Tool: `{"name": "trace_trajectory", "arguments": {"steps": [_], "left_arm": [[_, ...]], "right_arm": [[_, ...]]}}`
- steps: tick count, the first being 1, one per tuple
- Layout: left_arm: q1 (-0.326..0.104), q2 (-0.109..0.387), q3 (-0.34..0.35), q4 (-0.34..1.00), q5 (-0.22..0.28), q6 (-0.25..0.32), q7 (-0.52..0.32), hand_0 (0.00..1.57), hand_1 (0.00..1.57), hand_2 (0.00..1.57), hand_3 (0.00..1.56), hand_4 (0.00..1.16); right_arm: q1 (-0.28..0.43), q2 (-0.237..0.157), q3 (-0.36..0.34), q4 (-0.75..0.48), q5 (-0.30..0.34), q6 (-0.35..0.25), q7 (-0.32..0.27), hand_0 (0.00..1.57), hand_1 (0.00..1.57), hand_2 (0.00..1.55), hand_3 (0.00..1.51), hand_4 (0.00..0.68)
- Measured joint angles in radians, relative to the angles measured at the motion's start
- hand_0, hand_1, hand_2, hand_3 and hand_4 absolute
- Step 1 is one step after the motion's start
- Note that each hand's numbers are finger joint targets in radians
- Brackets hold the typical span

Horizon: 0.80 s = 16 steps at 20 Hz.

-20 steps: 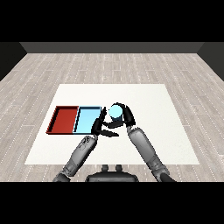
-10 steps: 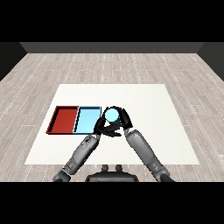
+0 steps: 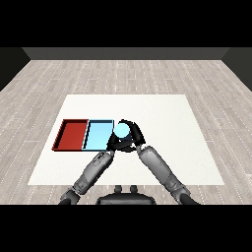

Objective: Pick the blue can and put it in the blue box

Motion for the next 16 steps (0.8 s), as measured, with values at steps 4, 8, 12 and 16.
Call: {"name": "trace_trajectory", "arguments": {"steps": [4, 8, 12, 16], "left_arm": [[-0.018, 0.0, -0.022, 0.028, 0.061, 0.033, -0.019, 1.57, 1.57, 1.57, 1.53, 1.15], [-0.026, 0.004, -0.051, 0.042, 0.074, 0.082, -0.021, 1.57, 1.57, 1.57, 1.49, 1.15], [-0.03, 0.003, -0.076, 0.029, 0.081, 0.144, -0.039, 1.57, 1.57, 1.56, 1.48, 1.14], [-0.009, 0.0, -0.057, 0.021, 0.054, 0.148, -0.041, 1.57, 1.57, 1.57, 1.49, 1.13]], "right_arm": [[0.025, -0.001, 0.029, -0.02, -0.008, -0.022, 0.008, 1.49, 1.49, 1.46, 1.38, 0.565], [0.011, -0.002, 0.023, 0.003, -0.023, -0.026, -0.011, 1.5, 1.5, 1.46, 1.38, 0.556], [0.031, -0.001, 0.007, -0.037, -0.027, -0.013, 0.006, 1.47, 1.47, 1.42, 1.35, 0.48], [0.032, 0.0, -0.021, -0.029, -0.084, 0.012, -0.025, 0.87, 0.87, 0.87, 0.6, 0.0]]}}
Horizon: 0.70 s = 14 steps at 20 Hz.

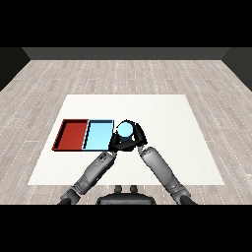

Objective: Pick the blue can and put it in the blue box

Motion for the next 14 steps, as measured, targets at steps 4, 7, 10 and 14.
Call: {"name": "trace_trajectory", "arguments": {"steps": [4, 7, 10, 14], "left_arm": [[0.0, 0.0, 0.016, 0.005, -0.004, 0.003, -0.018, 1.57, 1.57, 1.57, 1.49, 1.13], [-0.007, 0.001, 0.029, 0.004, -0.007, 0.004, -0.017, 1.57, 1.57, 1.57, 1.49, 1.13], [0.001, 0.001, 0.021, 0.022, -0.004, 0.009, -0.051, 1.57, 1.57, 1.57, 1.49, 1.13], [-0.003, 0.012, 0.045, 0.028, -0.02, -0.008, -0.05, 1.57, 1.57, 1.57, 1.49, 1.13]], "right_arm": [[0.012, -0.003, -0.017, -0.007, 0.009, 0.032, 0.011, 0.0, 0.0, 0.0, 0.0, 0.0], [0.022, -0.002, -0.016, -0.01, 0.015, 0.035, 0.012, 0.0, 0.0, 0.0, 0.0, 0.0], [0.023, -0.004, -0.02, -0.007, 0.029, 0.062, 0.005, 0.0, 0.0, 0.0, 0.0, 0.0], [0.06, -0.011, -0.034, -0.023, 0.029, 0.091, -0.017, 0.0, 0.0, 0.0, 0.0, 0.0]]}}
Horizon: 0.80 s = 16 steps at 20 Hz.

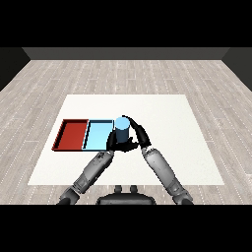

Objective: Pick the blue can and put it in the blue box

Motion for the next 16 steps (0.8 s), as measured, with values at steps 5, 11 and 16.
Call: {"name": "trace_trajectory", "arguments": {"steps": [5, 11, 16], "left_arm": [[0.026, 0.003, 0.029, -0.002, -0.033, -0.011, -0.002, 1.57, 1.57, 1.57, 1.48, 1.13], [0.045, 0.049, 0.067, -0.013, -0.085, 0.007, 0.056, 1.57, 1.57, 1.57, 1.48, 1.12], [0.003, 0.12, 0.153, 0.06, -0.093, -0.033, 0.083, 1.57, 1.57, 1.57, 1.49, 1.14]], "right_arm": [[0.003, -0.002, -0.096, -0.049, -0.045, 0.014, 0.024, 0.0, 0.0, 0.0, 0.0, 0.0], [0.111, -0.02, -0.17, -0.093, -0.092, 0.031, -0.041, 0.0, 0.0, 0.0, 0.0, 0.0], [0.154, -0.017, -0.22, -0.069, -0.132, 0.049, -0.089, 0.0, 0.0, 0.0, 0.0, 0.0]]}}
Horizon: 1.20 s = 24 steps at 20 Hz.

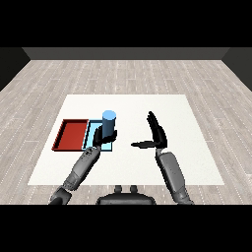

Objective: Pick the blue can and put it in the blue box

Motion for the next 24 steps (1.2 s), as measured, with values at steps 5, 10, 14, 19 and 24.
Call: {"name": "trace_trajectory", "arguments": {"steps": [5, 10, 14, 19, 24], "left_arm": [[-0.053, 0.071, 0.065, 0.107, -0.024, -0.022, 0.053, 1.57, 1.57, 1.57, 1.49, 1.1], [-0.12, 0.145, 0.073, 0.244, -0.089, -0.006, 0.179, 1.53, 1.53, 1.42, 1.27, 0.97], [-0.167, 0.188, 0.011, 0.392, -0.202, 0.034, 0.295, 0.5, 0.5, 0.44, 0.4, 0.92], [-0.274, 0.169, -0.033, 0.607, -0.298, 0.039, 0.419, 0.85, 0.85, 0.79, 0.58, 0.88], [-0.381, 0.094, -0.036, 0.806, -0.335, 0.003, 0.522, 1.31, 1.31, 1.15, 0.0, 0.82]], "right_arm": [[0.05, 0.003, -0.028, -0.009, -0.036, 0.019, -0.021, 0.0, 0.0, 0.0, 0.0, 0.0], [0.052, 0.012, -0.053, 0.027, -0.064, 0.021, -0.048, 0.0, 0.0, 0.0, 0.0, 0.0], [0.044, 0.01, -0.076, 0.047, -0.072, 0.01, -0.045, 0.0, 0.0, 0.0, 0.0, 0.0], [0.032, 0.012, -0.108, 0.112, -0.087, 0.014, -0.068, 0.0, 0.0, 0.0, 0.0, 0.0], [0.018, 0.0, -0.144, 0.17, -0.105, 0.029, -0.087, 0.0, 0.0, 0.0, 0.0, 0.0]]}}
